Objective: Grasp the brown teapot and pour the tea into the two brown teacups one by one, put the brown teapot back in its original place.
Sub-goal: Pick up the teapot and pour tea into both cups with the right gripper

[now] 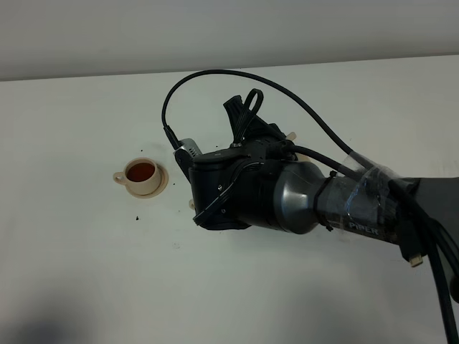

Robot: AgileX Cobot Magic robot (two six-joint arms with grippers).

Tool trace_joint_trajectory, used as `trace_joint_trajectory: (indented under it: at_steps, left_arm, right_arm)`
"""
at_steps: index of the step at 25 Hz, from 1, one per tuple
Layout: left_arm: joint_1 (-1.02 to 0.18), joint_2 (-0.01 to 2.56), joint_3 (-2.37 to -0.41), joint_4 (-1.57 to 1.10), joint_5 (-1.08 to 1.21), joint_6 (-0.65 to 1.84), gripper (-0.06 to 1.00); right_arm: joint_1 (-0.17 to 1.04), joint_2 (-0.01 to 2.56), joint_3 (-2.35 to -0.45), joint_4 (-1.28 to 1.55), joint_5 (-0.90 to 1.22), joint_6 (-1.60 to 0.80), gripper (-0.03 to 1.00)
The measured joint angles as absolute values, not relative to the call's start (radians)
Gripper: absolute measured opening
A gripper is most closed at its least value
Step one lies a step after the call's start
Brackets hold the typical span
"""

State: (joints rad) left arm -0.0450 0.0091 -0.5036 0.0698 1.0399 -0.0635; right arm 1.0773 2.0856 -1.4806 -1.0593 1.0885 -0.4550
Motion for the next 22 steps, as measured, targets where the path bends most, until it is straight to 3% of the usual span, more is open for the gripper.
trace_joint_trajectory:
  at_steps: [22]
  left_arm:
    - [-0.045,0.009,-0.504,0.070,1.040,-0.064,0.36]
  right_arm:
    - [1.077,2.086,-1.481,-1.079,1.068,-0.474,0.13]
